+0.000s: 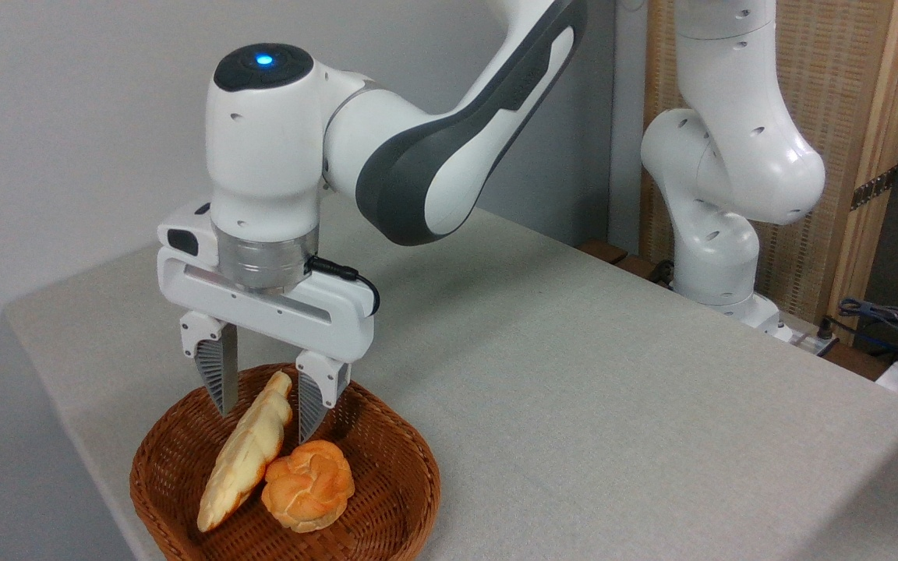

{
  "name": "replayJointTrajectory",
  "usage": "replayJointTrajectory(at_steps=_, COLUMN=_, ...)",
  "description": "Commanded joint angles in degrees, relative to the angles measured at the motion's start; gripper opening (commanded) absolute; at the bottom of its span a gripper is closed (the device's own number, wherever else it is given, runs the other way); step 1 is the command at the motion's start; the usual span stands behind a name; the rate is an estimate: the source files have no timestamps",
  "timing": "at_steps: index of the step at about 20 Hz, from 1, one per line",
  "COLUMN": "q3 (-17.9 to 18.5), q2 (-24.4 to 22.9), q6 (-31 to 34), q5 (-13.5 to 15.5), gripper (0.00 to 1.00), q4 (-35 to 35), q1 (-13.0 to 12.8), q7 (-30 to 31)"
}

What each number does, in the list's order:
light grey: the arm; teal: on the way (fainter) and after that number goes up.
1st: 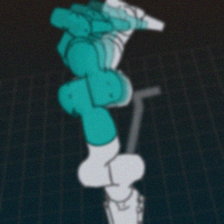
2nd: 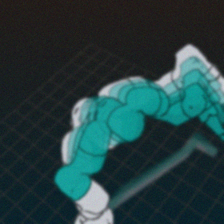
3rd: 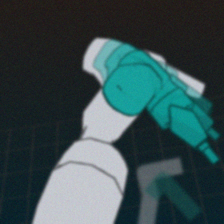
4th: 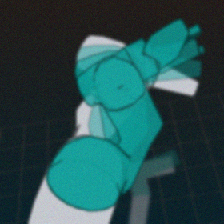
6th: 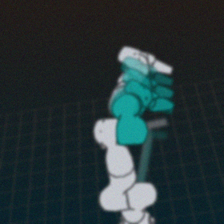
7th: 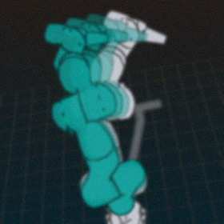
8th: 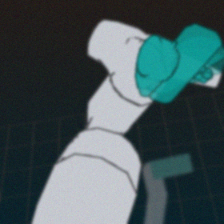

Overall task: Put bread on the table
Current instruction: 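Lower the open gripper over the long golden bread roll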

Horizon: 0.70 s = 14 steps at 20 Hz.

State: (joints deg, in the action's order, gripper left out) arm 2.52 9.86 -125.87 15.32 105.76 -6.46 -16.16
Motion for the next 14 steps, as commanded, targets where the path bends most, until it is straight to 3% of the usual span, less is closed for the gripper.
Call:
replayJointTrajectory(at_steps=1, q3=-0.15, q2=1.22, q6=-1.22, q5=1.20, gripper=0.57, q4=-0.64, q1=-0.31, q7=0.86)
replayJointTrajectory(at_steps=3, q3=-0.15, q2=1.39, q6=-1.39, q5=1.46, gripper=0.36, q4=-0.64, q1=-0.31, q7=0.86)
replayJointTrajectory(at_steps=5, q3=-0.06, q2=1.48, q6=-1.39, q5=2.51, gripper=0.29, q4=-0.64, q1=-0.31, q7=0.86)
replayJointTrajectory(at_steps=14, q3=0.03, q2=1.31, q6=-1.39, q5=2.61, gripper=0.23, q4=-0.73, q1=-0.31, q7=0.25)
